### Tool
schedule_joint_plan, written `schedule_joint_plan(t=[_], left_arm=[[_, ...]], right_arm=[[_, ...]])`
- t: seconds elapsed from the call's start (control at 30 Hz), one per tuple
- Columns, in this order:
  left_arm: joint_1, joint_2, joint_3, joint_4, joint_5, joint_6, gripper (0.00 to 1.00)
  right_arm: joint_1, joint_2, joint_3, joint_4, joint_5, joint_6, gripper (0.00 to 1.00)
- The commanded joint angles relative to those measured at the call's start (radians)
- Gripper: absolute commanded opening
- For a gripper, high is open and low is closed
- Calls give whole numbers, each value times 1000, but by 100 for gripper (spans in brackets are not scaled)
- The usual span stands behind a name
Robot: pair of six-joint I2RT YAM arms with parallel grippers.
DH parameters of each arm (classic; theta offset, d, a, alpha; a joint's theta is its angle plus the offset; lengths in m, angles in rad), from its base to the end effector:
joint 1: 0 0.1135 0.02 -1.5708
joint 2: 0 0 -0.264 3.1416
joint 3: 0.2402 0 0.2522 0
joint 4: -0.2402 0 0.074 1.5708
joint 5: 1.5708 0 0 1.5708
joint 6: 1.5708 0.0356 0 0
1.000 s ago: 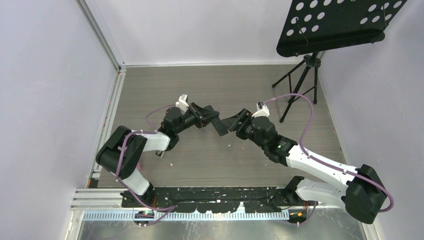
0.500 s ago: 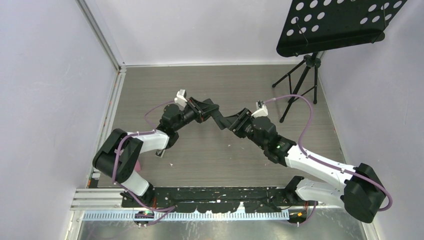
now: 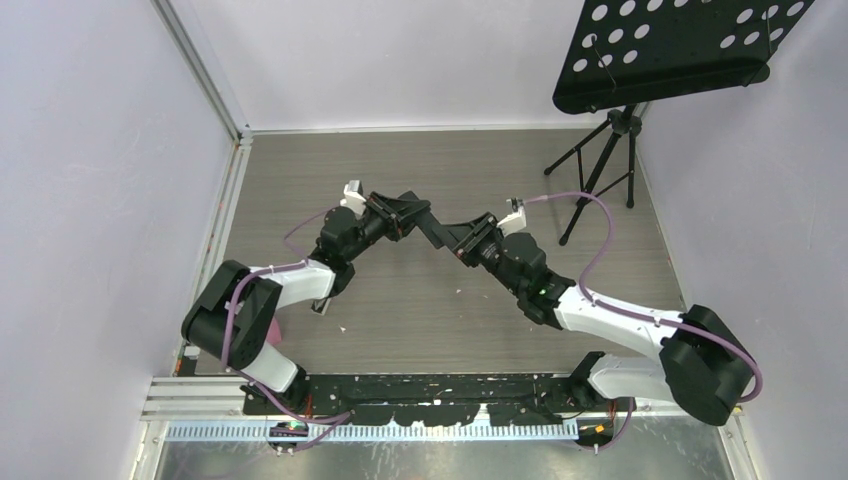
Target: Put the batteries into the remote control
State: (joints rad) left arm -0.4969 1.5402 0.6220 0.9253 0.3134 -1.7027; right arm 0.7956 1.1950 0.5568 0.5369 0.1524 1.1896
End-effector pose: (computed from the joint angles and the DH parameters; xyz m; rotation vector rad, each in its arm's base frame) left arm 0.2727 -0.1604 0.2200 -0.8391 1.7591 -1.8654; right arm 0.1888 0.1849 0.2503 0.4901 1.7996 1.3303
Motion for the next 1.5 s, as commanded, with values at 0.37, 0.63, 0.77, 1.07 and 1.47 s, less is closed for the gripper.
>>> schedule_joint_plan(t=[0.37, 0.63, 0.77, 1.07, 1.47], left_arm=[[-103, -162, 21, 84, 90, 27, 0], [-54, -269, 51, -136, 147, 260, 0], [19, -286, 104, -232, 308, 386, 0], [56, -255, 179, -310, 566, 544, 0], [60, -267, 178, -303, 538, 546, 0]], right_arm=[[3, 122, 69, 32, -31, -34, 20], [-59, 47, 73, 2, -228, -159, 26], [-96, -39, 78, -62, -418, -260, 46], [-106, -113, 150, -190, -656, -400, 81], [-105, 43, 173, 1, -683, -289, 37]])
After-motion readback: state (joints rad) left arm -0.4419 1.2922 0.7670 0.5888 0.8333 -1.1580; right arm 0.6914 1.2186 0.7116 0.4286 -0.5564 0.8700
